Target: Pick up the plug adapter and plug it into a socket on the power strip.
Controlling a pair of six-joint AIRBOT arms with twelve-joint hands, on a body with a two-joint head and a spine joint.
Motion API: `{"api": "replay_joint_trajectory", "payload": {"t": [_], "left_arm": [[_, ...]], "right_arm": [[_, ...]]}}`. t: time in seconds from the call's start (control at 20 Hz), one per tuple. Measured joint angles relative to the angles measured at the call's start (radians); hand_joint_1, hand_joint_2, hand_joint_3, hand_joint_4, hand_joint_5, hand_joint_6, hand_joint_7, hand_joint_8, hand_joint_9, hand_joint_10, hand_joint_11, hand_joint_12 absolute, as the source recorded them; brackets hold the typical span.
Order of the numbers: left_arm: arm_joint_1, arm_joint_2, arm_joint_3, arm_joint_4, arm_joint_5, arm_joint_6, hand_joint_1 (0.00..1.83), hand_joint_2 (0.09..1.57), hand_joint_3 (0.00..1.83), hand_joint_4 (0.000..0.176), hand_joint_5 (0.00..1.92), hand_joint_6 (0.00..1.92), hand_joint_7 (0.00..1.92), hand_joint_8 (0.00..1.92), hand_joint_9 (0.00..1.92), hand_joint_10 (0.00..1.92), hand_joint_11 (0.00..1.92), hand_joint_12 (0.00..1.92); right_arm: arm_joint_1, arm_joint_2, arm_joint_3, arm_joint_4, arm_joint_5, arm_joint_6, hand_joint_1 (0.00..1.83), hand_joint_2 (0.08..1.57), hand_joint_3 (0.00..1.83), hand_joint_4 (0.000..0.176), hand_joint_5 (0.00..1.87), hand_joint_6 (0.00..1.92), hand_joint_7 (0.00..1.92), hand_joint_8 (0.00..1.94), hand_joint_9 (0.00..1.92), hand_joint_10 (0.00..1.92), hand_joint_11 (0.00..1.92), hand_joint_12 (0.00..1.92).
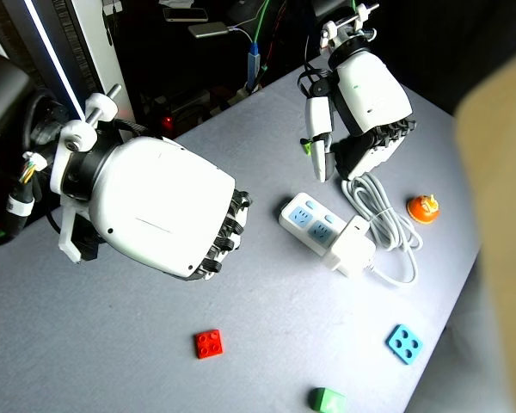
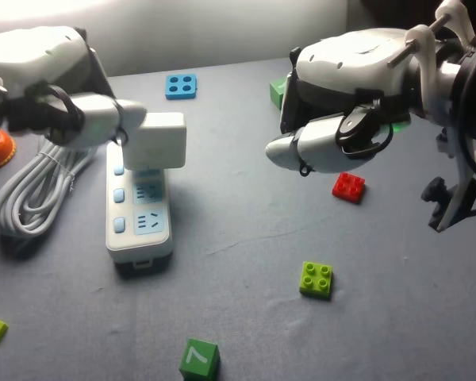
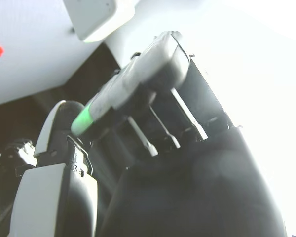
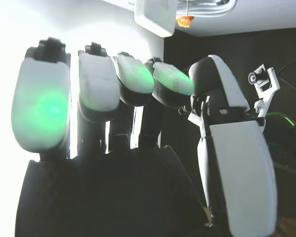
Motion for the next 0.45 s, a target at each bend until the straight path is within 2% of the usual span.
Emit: {"api": "replay_joint_trajectory", "payload": {"t": [0.15, 0.25, 0.45], "left_arm": [[0.000, 0.000, 0.002, -0.004, -0.005, -0.001, 0.54, 1.39, 0.00, 0.000, 1.43, 1.92, 1.49, 1.92, 1.58, 1.92, 1.68, 1.92], [0.000, 0.001, -0.001, -0.004, -0.010, -0.002, 0.54, 1.40, 0.00, 0.000, 1.42, 1.92, 1.48, 1.92, 1.55, 1.92, 1.64, 1.92], [0.000, 0.004, -0.010, -0.004, -0.016, -0.003, 0.58, 1.39, 0.00, 0.000, 1.31, 1.92, 1.41, 1.92, 1.48, 1.92, 1.57, 1.92]], "right_arm": [[0.000, 0.011, -0.005, -0.002, -0.010, 0.019, 0.67, 1.34, 0.01, 0.000, 1.18, 1.92, 1.29, 1.94, 1.44, 1.92, 1.61, 1.92], [-0.018, 0.021, -0.009, -0.049, -0.027, 0.023, 0.66, 1.36, 0.01, 0.000, 1.16, 1.92, 1.27, 1.94, 1.43, 1.92, 1.59, 1.92], [-0.032, 0.043, -0.018, -0.056, -0.035, 0.027, 0.69, 1.34, 0.00, 0.000, 1.13, 1.92, 1.23, 1.94, 1.38, 1.92, 1.55, 1.92]]}}
